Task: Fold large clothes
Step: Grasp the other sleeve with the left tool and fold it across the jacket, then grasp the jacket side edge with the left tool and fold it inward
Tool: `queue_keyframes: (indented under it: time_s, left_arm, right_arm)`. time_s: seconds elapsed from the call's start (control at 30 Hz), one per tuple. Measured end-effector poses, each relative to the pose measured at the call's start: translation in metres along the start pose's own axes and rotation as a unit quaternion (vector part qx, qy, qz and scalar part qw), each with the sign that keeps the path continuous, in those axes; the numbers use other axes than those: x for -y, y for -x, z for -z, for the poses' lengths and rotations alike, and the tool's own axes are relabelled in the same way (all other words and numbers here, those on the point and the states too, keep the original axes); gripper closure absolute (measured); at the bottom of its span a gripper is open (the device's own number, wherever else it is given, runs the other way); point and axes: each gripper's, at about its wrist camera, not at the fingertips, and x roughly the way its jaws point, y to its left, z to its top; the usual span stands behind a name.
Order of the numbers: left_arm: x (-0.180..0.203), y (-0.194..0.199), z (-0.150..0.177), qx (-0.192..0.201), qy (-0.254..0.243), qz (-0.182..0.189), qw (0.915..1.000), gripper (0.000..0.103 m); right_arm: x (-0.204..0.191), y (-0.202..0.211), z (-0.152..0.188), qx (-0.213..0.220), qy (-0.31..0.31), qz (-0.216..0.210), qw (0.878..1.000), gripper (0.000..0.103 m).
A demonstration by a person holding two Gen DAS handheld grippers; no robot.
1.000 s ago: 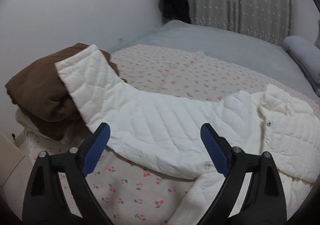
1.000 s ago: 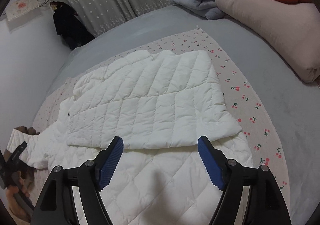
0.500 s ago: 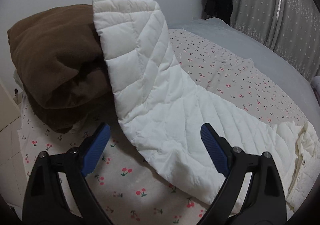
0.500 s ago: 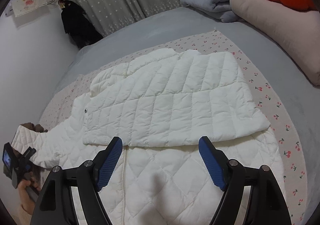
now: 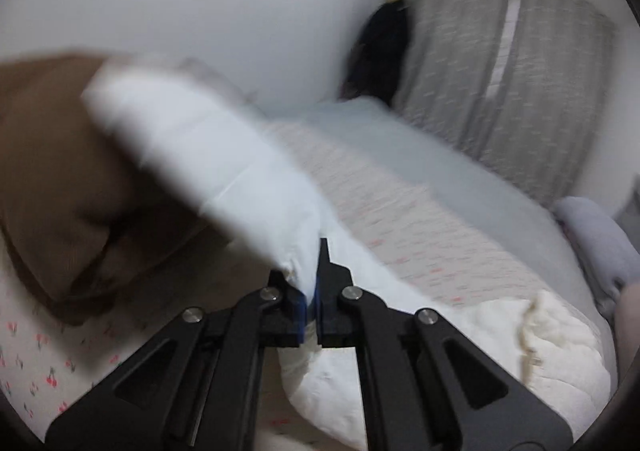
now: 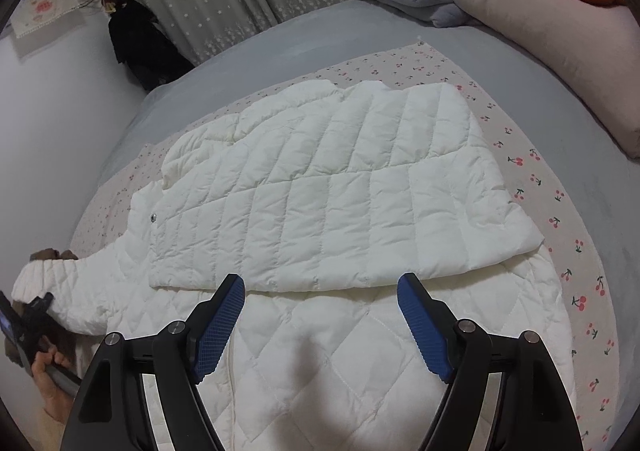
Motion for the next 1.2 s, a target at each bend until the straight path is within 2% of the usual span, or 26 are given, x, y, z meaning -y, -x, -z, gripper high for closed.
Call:
queue_keyframes:
  time_s: [0.07,0.13,0.17,0.23,0.33,0.37,0.43,0.5,0.57,0.6,0.63,0.67,0.7,0.8,0.87,0.93,1.03,1.1,1.2]
  left_arm:
    - [0.039,0.025,-0.006,0.029,-0.053,0.05,0.9969,0.099]
    - [0.081,0.046,-0.004,0.056,-0.115,0.088,0.9879,0.099]
    - [0.106,0.057,-0.001,0.066,-0.149,0.107,0.9808,0.099]
    - [0.157,0.072,0.009,0.069,-0.212,0.155,0.9626,0.099]
    - [0.23,0.09,0.043,0.049,-0.309,0.22,0.9239,0.099]
    - [0.253,0.094,0.062,0.034,-0.341,0.243,0.9074,0.098]
    - [0.283,0.092,0.096,-0.009,-0.386,0.278,0.8799,0.097]
    - [0.301,0.079,0.133,-0.069,-0.411,0.301,0.858,0.096]
    - [0.305,0.063,0.176,-0.155,-0.417,0.314,0.8387,0.089]
    - [0.303,0.05,0.196,-0.207,-0.415,0.315,0.828,0.076]
    - [0.3,0.032,0.219,-0.273,-0.415,0.306,0.8122,0.054]
    - [0.296,0.031,0.232,-0.282,-0.414,0.304,0.8103,0.053]
    - [0.29,0.035,0.23,-0.269,-0.4,0.321,0.8155,0.053]
    - [0.282,0.038,0.211,-0.326,-0.345,0.323,0.8188,0.048]
    - [0.273,0.051,0.195,-0.354,-0.324,0.328,0.8139,0.041]
    - [0.259,0.067,0.182,-0.351,-0.321,0.336,0.8128,0.035]
    - [0.235,0.076,0.161,-0.335,-0.31,0.329,0.8265,0.034]
    - [0.213,0.068,0.149,-0.313,-0.286,0.325,0.8454,0.034]
    - [0.189,0.052,0.131,-0.285,-0.262,0.292,0.8747,0.034]
  right_arm:
    - [0.007,0.001,-0.003,-0.004,-0.017,-0.011,1.0,0.022]
    - [0.011,0.002,-0.005,-0.007,-0.029,-0.021,0.999,0.022]
    - [0.012,0.003,-0.007,-0.007,-0.034,-0.024,0.999,0.022]
    - [0.016,0.006,-0.009,-0.005,-0.043,-0.03,0.999,0.022]
    - [0.022,0.009,-0.011,-0.004,-0.055,-0.04,0.998,0.022]
    - [0.024,0.01,-0.011,-0.004,-0.058,-0.043,0.997,0.022]
    - [0.03,0.012,-0.012,-0.004,-0.067,-0.047,0.997,0.022]
    - [0.036,0.015,-0.013,-0.002,-0.073,-0.047,0.996,0.022]
    - [0.04,0.017,-0.015,0.0,-0.074,-0.042,0.996,0.022]
    - [0.042,0.018,-0.015,0.0,-0.073,-0.037,0.997,0.022]
    - [0.043,0.018,-0.015,0.0,-0.071,-0.034,0.997,0.022]
    - [0.044,0.019,-0.015,0.0,-0.07,-0.03,0.997,0.022]
    - [0.045,0.019,-0.015,0.0,-0.068,-0.027,0.997,0.022]
    - [0.042,0.022,-0.016,0.002,-0.063,-0.03,0.998,0.022]
    - [0.037,0.024,-0.016,0.007,-0.053,-0.038,0.998,0.022]
    - [0.028,0.024,-0.015,0.008,-0.042,-0.043,0.998,0.022]
    - [0.011,0.02,-0.012,0.006,-0.025,-0.06,0.998,0.022]
    - [-0.007,0.018,-0.009,0.008,-0.002,-0.071,0.997,0.022]
    - [-0.042,0.016,-0.001,0.018,0.06,-0.076,0.995,0.022]
